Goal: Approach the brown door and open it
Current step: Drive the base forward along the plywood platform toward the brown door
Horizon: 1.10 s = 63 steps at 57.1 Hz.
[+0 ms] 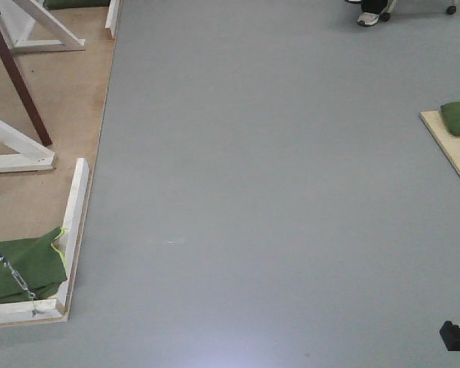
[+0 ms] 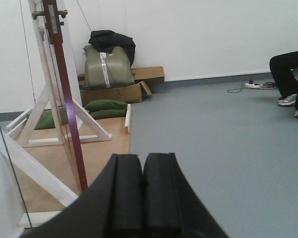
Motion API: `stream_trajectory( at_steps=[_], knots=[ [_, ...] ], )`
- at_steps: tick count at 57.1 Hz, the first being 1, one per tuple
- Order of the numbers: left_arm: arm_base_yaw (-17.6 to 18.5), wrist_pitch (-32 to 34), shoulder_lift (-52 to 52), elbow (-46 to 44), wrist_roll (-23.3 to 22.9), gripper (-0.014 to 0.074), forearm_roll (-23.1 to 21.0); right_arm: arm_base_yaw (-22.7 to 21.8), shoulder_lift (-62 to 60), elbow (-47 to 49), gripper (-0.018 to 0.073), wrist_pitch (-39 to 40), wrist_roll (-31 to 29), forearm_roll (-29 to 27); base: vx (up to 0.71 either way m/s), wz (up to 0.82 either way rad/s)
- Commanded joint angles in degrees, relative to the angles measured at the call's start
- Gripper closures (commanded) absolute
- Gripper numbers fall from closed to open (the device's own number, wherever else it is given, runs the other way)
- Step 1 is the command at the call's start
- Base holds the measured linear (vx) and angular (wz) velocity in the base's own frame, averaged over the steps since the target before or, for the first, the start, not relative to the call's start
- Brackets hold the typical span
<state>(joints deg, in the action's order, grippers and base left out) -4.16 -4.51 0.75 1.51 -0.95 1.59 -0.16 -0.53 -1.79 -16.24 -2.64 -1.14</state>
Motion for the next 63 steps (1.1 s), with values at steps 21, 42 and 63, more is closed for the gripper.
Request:
stream_trajectory(
  at_steps=[21,42,63],
  knots=[
    [0.01,4.51,0.65,-0.95,-0.38,0.0600,-0.17,-0.10,-0.83,-0.29,0.0559,4.73,-0.31,0.35,0.28,-0.04],
    [0.01,4.51,0.65,-0.95,-0.38,0.0600,-0.17,-0.10,-0.83,-0.29,0.0559,4.73,-0.31,0.35,0.35,0.04],
    [0.01,4.51,0.65,-0.95,-0.38,0.0600,-0.17,-0.10,-0.83,-0.29,0.0559,4.73,-0.31,0.35,0.33,0.16]
  ],
)
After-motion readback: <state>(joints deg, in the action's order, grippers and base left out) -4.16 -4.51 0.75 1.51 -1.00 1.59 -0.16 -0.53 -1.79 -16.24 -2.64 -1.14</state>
